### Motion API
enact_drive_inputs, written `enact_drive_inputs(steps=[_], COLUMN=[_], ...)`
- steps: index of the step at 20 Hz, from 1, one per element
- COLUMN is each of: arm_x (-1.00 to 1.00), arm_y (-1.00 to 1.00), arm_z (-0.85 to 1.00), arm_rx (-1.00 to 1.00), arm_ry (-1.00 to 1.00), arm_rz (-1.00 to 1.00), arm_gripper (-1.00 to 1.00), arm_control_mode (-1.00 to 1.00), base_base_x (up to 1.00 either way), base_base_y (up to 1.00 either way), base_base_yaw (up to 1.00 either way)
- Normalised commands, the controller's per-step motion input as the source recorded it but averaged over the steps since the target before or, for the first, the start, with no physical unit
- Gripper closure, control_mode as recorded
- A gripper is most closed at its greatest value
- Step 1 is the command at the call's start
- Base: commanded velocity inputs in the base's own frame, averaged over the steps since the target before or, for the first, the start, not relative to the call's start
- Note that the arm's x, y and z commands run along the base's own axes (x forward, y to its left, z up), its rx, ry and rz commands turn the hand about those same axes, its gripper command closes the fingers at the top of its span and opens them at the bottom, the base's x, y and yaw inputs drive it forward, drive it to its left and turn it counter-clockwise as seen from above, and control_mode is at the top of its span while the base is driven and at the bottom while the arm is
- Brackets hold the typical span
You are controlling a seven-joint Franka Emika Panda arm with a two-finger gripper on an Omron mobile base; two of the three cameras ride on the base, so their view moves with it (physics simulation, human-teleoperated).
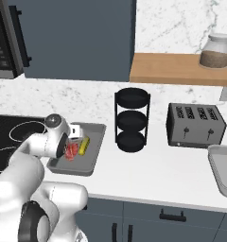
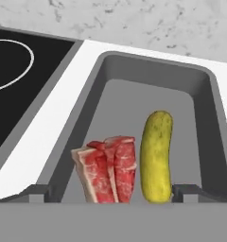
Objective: Place one cucumber and one steak in each tupperware on the nearby counter, to pack two identical lunches.
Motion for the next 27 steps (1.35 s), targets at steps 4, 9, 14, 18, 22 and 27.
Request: enact_drive_inputs(steps=[4, 9, 14, 18, 22, 27], arm_x=[-0.7, -0.75, -0.82, -0.59, -0.58, -0.56], arm_y=[-0.02, 0.0, -0.18, -0.34, -0.59, -0.65], arm_z=[0.69, 0.59, 0.37, 0.46, 0.1, 0.0], arm_rx=[0.0, 0.0, 0.0, 0.01, 0.03, 0.03], arm_ry=[-0.25, -0.24, -0.17, -0.08, -0.01, 0.0], arm_rz=[-0.02, 0.0, -0.04, -0.06, -0.01, 0.0], arm_gripper=[-1.0, -1.0, -1.0, -1.0, -1.0, -1.0], arm_control_mode=[-1.0, -1.0, -1.0, -1.0, -1.0, -1.0], base_base_x=[0.0, 0.0, 0.0, 0.0, 0.0, 0.0], base_base_y=[0.0, 0.0, 0.0, 0.0, 0.0, 0.0], base_base_yaw=[0.0, 0.0, 0.0, 0.0, 0.0, 0.0])
